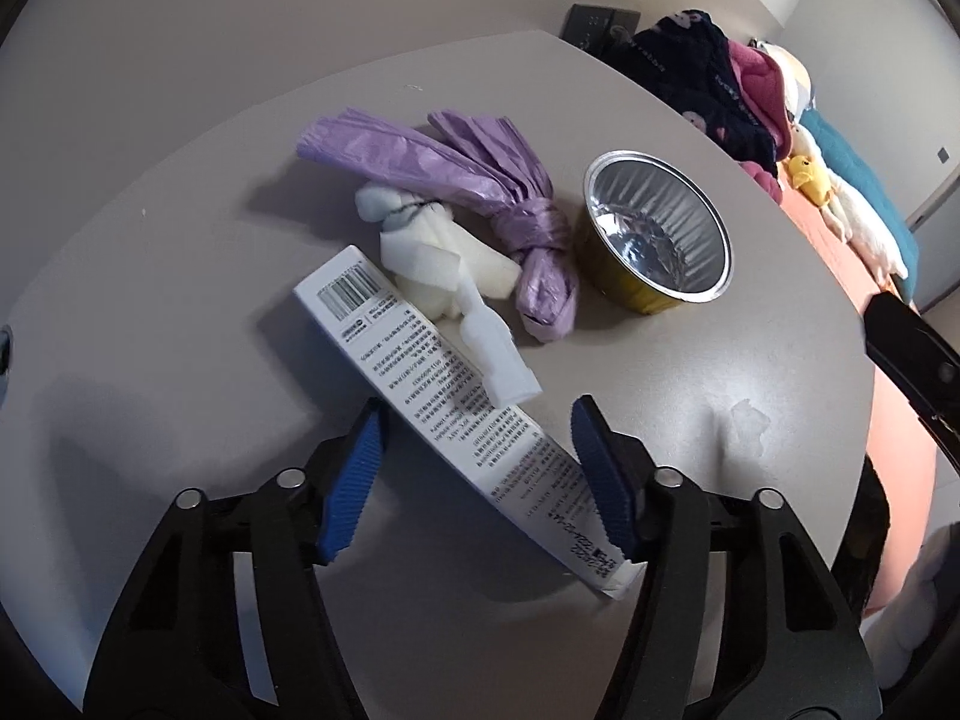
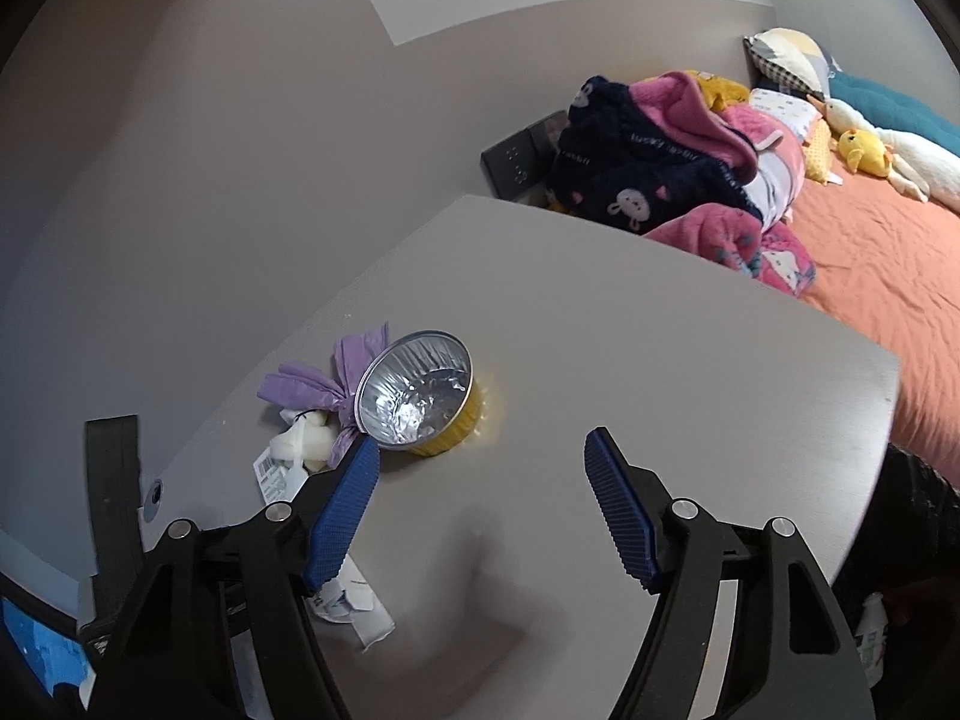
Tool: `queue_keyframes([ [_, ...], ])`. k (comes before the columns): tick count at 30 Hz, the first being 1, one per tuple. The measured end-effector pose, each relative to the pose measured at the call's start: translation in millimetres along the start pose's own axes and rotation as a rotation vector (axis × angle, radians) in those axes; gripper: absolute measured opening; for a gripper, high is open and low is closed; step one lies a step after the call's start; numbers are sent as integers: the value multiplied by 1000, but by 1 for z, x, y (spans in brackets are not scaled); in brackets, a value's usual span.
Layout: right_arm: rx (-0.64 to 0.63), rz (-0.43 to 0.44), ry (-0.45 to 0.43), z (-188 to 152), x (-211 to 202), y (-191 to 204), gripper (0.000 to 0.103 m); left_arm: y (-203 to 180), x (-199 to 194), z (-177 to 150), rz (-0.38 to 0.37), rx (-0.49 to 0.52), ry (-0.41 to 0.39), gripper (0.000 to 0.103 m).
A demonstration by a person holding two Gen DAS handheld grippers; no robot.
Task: Collect trash
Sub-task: 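Grasp the white tube box with the left tool while the right tool grasps the foil tray rim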
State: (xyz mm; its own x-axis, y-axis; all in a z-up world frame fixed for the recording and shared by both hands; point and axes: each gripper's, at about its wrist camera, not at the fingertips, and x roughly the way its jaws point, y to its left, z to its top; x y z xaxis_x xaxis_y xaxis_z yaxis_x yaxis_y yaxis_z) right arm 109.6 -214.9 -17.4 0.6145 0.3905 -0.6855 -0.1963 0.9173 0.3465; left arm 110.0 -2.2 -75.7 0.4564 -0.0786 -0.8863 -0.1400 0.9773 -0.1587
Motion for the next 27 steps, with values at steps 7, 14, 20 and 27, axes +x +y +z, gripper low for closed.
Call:
queue_keyframes([
  [7, -5, 10, 43, 5, 28, 8, 63, 16, -4, 1, -29, -15, -4, 50],
  [14, -8, 7, 78, 8, 52, 12, 55, 34, -10, -3, -31, -54, -2, 46],
  [20, -4, -15, 108, 11, 72, 16, 47, 44, -15, -10, -38, -77, 3, 40],
  [27, 9, -9, 157, 10, 90, 17, 23, 52, -21, -18, -53, -94, 8, 36],
])
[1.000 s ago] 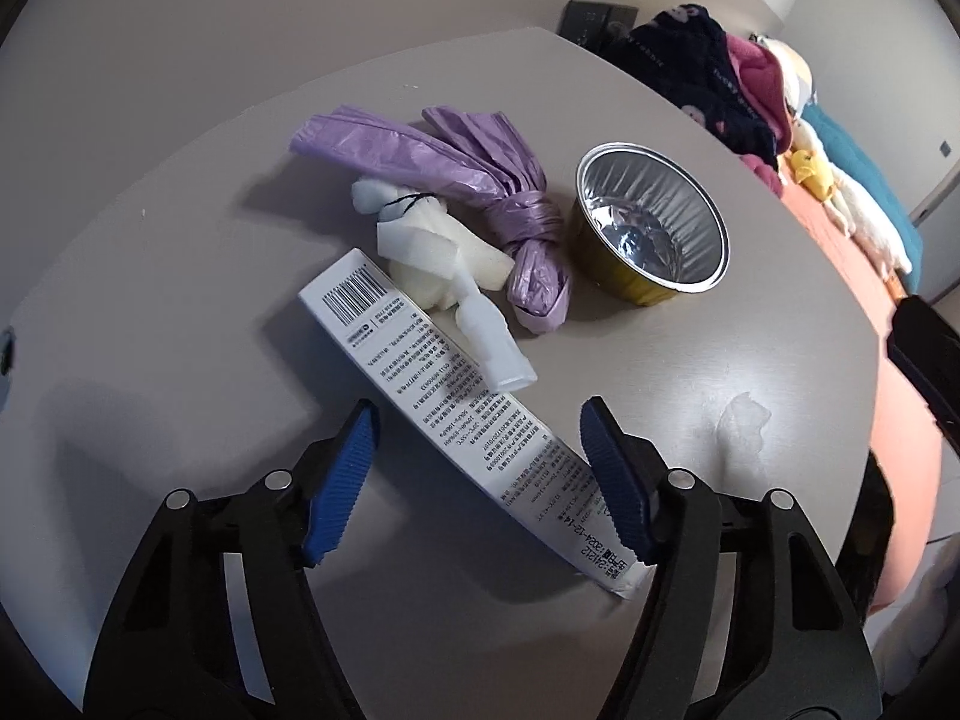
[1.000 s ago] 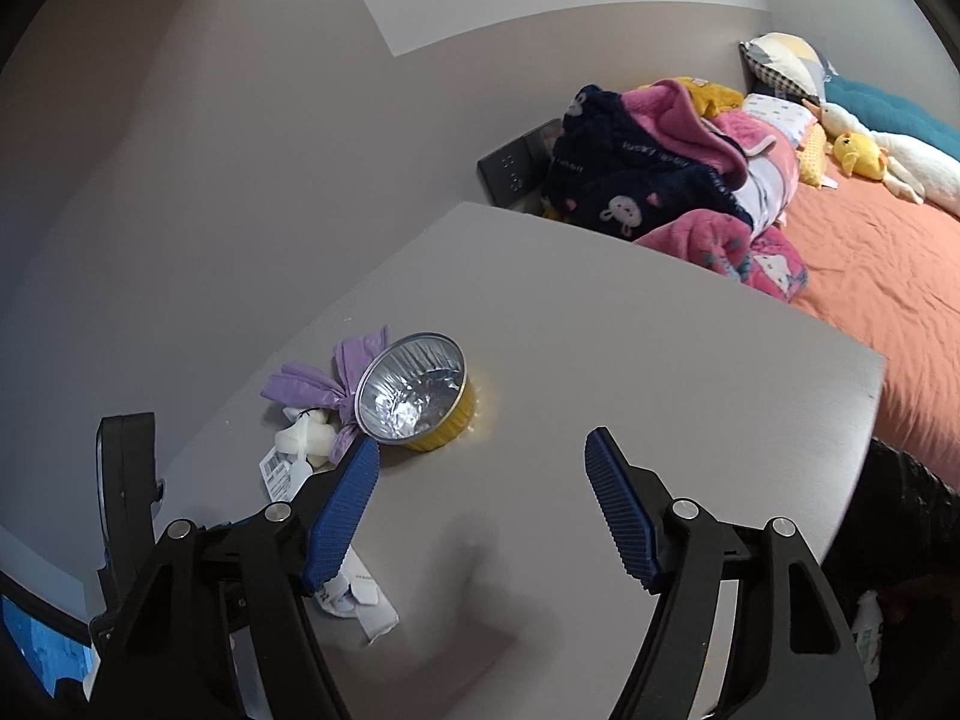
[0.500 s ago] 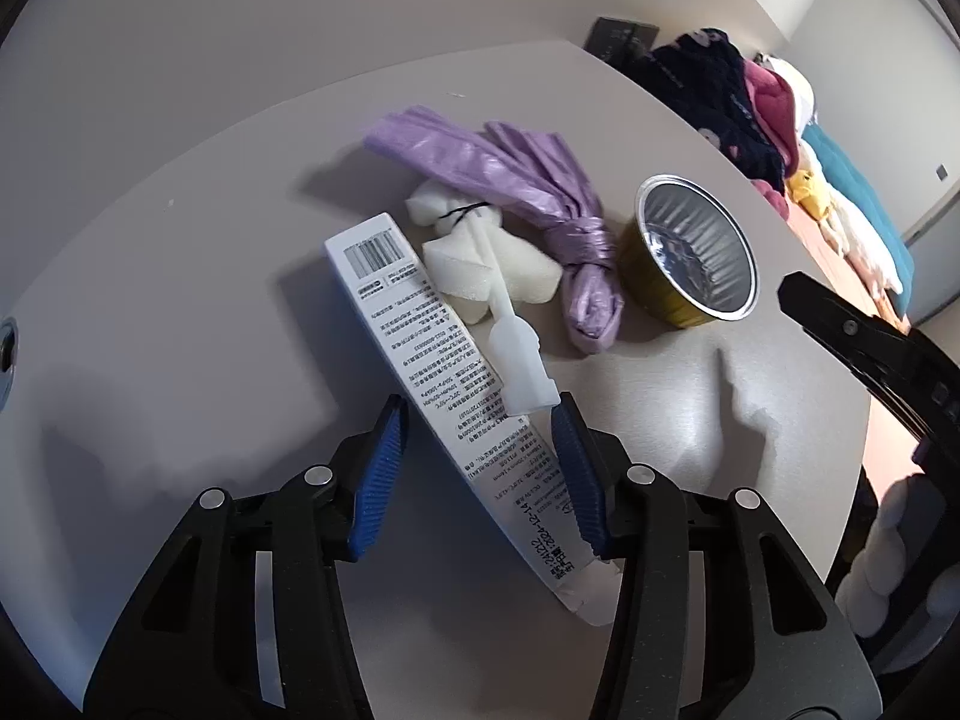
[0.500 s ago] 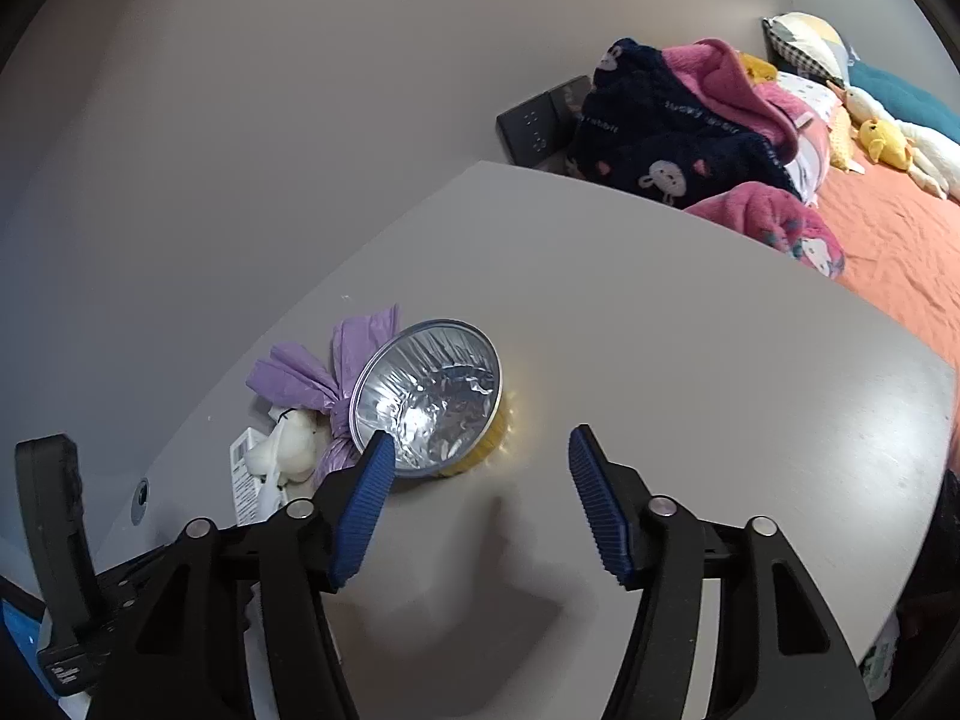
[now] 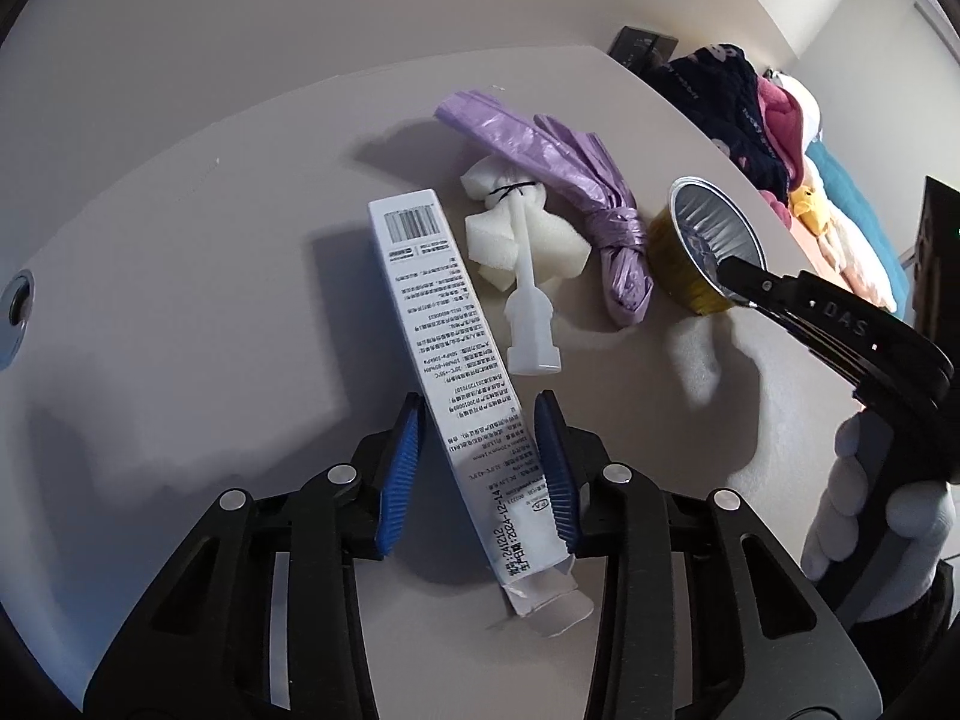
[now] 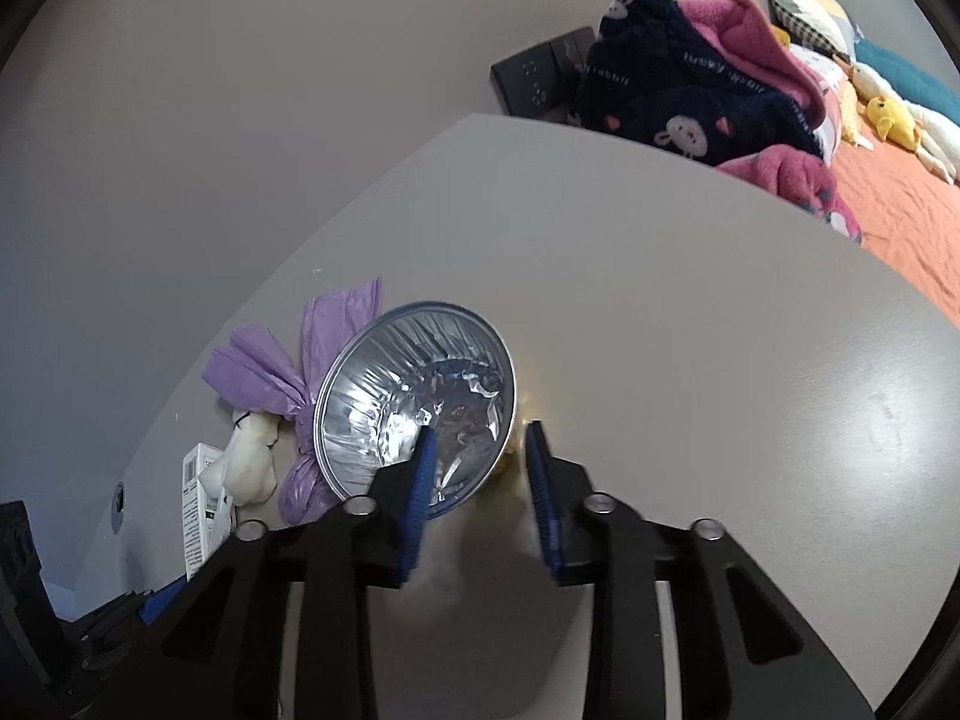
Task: Collect trash
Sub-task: 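Grasp the white tube box with the left tool while the right tool grasps the foil tray rim, then lift the tube box and foil tray and carry them over the trash bag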
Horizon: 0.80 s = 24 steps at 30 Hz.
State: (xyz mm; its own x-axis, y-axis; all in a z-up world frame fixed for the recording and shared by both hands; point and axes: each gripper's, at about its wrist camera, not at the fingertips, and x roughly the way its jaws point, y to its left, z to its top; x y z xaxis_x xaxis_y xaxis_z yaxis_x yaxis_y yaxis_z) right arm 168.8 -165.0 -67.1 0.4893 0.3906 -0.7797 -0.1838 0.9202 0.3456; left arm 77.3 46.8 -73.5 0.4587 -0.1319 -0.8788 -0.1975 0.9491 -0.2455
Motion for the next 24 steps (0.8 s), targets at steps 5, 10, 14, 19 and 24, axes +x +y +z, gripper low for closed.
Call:
queue_keyframes([
  [5, -5, 26, 4, -4, 0, 3, 6, 7, -4, -2, -4, -14, -9, 33],
  [10, -19, 42, -25, -8, -14, 6, 6, 14, -7, -3, -14, -37, -22, 28],
  [14, -15, 56, -40, -9, -27, 7, 6, 19, -14, -6, -37, -57, -43, 27],
  [19, -14, 73, -64, -10, -47, 7, 6, 17, -35, -7, -52, -56, -93, 27],
  [24, -12, 88, -80, -15, -65, 5, 6, 9, -54, -9, -61, -40, -132, 27],
])
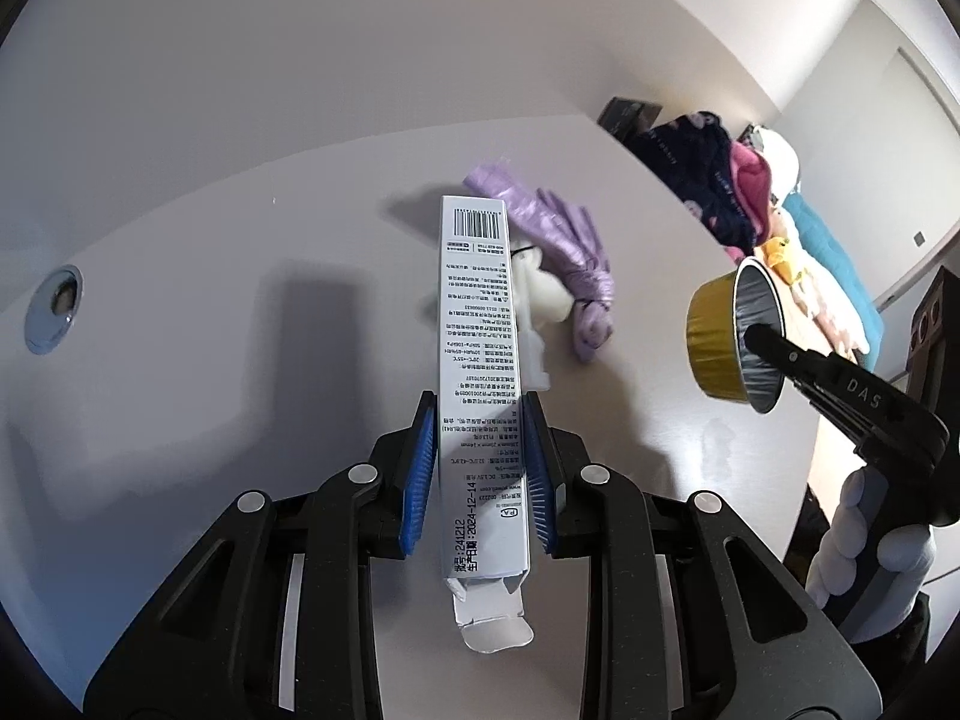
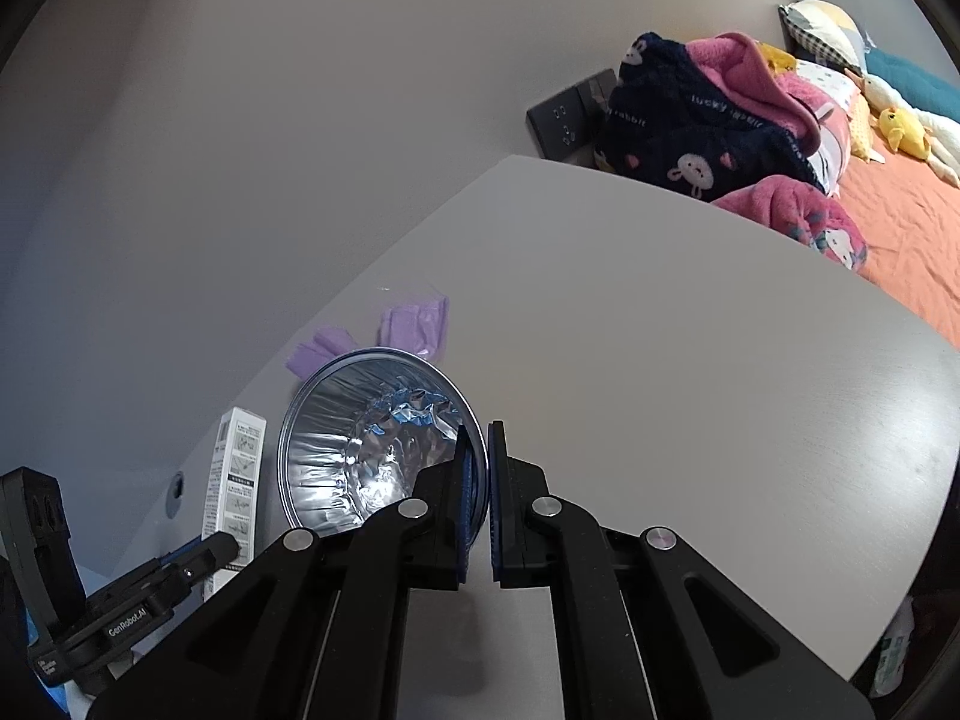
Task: Collect trash
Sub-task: 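Lift the tube box and foil tray and carry them over the trash bag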
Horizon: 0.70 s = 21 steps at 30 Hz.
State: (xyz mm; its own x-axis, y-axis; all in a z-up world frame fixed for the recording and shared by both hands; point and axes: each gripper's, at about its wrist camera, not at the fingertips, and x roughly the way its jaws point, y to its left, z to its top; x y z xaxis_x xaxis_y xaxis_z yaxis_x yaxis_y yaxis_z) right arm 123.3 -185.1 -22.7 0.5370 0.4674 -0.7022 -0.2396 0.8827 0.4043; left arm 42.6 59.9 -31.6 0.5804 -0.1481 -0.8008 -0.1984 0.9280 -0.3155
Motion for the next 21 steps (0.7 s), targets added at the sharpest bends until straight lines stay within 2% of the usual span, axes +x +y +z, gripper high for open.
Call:
queue_keyframes([
  [8, -2, 6, -46, -10, -44, -3, 6, -31, -18, -4, -49, 59, -32, 27],
  [21, 12, -32, -113, -34, -111, -24, 6, -88, -34, -22, -137, 153, -46, 27],
])
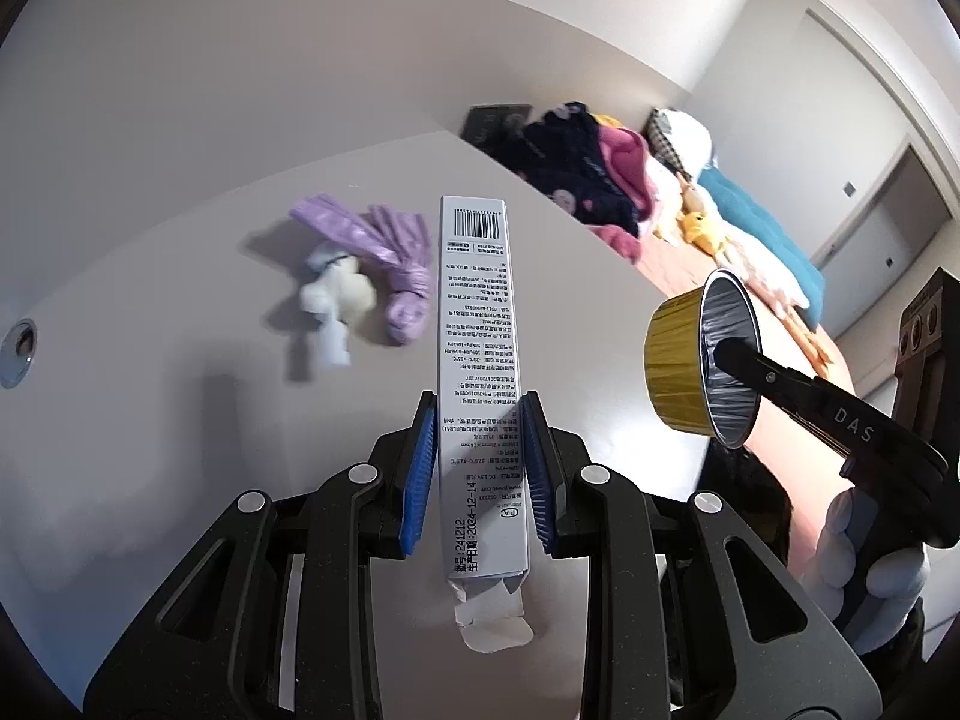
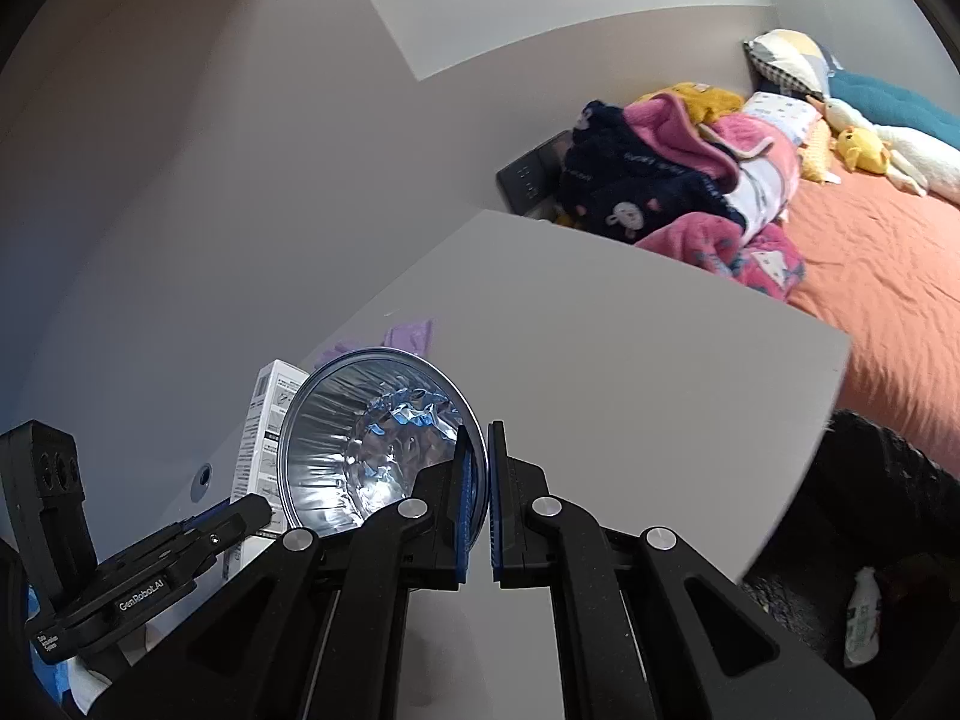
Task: Collect trash
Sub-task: 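Lift the tube box and foil tray and carry them over the trash bag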
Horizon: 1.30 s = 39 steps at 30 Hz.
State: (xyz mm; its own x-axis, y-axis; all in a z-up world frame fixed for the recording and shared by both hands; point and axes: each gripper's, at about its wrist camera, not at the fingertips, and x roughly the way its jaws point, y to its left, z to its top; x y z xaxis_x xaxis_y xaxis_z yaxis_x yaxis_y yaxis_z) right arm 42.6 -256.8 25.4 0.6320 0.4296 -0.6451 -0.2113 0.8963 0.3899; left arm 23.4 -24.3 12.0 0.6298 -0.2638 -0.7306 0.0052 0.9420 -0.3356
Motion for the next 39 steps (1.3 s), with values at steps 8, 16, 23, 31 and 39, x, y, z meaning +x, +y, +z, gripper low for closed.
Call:
queue_keyframes([
  [8, 39, -32, -37, -11, -37, -27, 6, -35, 1, -4, -48, 59, -1, 27],
  [16, 73, -65, -70, -20, -67, -52, 6, -69, 6, -12, -99, 113, 16, 27],
  [23, 108, -92, -93, -25, -88, -74, 6, -98, 8, -16, -137, 171, 22, 27],
  [31, 156, -139, -136, -32, -120, -103, 6, -135, 11, -19, -193, 237, 32, 27],
  [39, 199, -191, -162, -42, -145, -127, 6, -170, 19, -28, -246, 299, 59, 27],
])
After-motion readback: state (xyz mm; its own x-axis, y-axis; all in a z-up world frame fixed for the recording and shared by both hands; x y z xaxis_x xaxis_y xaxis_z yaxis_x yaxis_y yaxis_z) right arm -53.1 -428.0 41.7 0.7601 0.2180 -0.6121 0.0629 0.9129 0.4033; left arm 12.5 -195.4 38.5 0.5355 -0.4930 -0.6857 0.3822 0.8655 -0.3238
